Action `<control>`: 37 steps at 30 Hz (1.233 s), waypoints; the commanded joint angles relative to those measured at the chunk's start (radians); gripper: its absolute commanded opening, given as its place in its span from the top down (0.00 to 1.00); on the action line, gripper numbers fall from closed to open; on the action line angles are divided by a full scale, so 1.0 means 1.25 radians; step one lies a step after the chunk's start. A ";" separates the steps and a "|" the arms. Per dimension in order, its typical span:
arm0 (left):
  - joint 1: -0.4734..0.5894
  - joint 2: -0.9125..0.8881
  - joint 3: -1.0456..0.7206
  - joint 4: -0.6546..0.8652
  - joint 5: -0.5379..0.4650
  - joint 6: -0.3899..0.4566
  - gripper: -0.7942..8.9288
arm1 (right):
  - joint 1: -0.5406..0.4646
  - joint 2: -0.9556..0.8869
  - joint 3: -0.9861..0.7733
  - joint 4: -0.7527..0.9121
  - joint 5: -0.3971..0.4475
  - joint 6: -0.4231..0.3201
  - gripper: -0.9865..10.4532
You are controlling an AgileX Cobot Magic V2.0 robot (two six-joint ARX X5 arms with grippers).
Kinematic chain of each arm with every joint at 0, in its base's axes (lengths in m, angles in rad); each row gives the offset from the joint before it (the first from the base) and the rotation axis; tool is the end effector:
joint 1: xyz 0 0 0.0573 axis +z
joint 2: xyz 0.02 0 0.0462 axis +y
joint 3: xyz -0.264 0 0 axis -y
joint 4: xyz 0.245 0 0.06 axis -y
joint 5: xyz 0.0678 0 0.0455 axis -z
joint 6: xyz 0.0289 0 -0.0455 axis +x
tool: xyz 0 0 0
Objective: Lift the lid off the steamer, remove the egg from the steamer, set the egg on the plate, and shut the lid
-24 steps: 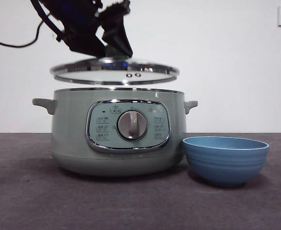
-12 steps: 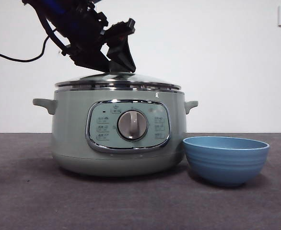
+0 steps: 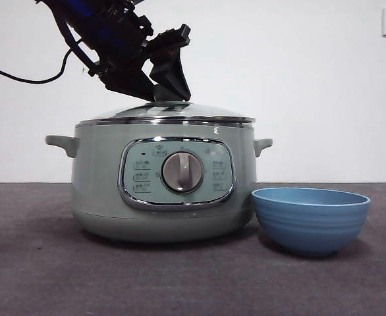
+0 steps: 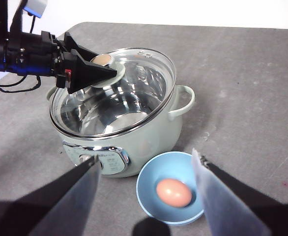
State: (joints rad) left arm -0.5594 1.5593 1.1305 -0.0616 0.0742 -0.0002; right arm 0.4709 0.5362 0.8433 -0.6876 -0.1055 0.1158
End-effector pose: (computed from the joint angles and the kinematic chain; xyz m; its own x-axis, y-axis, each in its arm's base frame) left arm 0.2955 -0.1875 0.2747 0.7063 -0.5297 -0.4697 0.5846 0.8106 -0.0351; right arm 0.0860 0.0472 0.3338 0.7750 0.5127 -0.3693 -0.4965 0.8557 0.1461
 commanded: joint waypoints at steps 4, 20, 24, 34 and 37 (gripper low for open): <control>-0.004 -0.001 0.003 -0.026 -0.003 0.001 0.93 | 0.001 -0.002 -0.002 0.004 0.000 -0.001 0.63; -0.003 -0.001 0.003 -0.071 -0.016 0.001 0.93 | 0.001 -0.002 -0.002 0.003 0.000 -0.003 0.63; -0.003 -0.001 0.003 -0.072 -0.016 0.001 0.93 | 0.001 -0.001 -0.002 0.003 0.000 -0.004 0.63; -0.003 -0.019 0.003 -0.073 -0.015 0.001 0.93 | 0.001 0.000 -0.002 0.003 0.000 -0.010 0.63; -0.003 -0.026 0.003 -0.072 -0.016 0.001 0.93 | 0.001 0.001 -0.002 0.001 0.000 -0.010 0.63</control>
State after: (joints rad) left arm -0.5598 1.5440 1.1442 -0.1452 0.0589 -0.0013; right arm 0.4709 0.5365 0.8433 -0.6880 -0.1055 0.1116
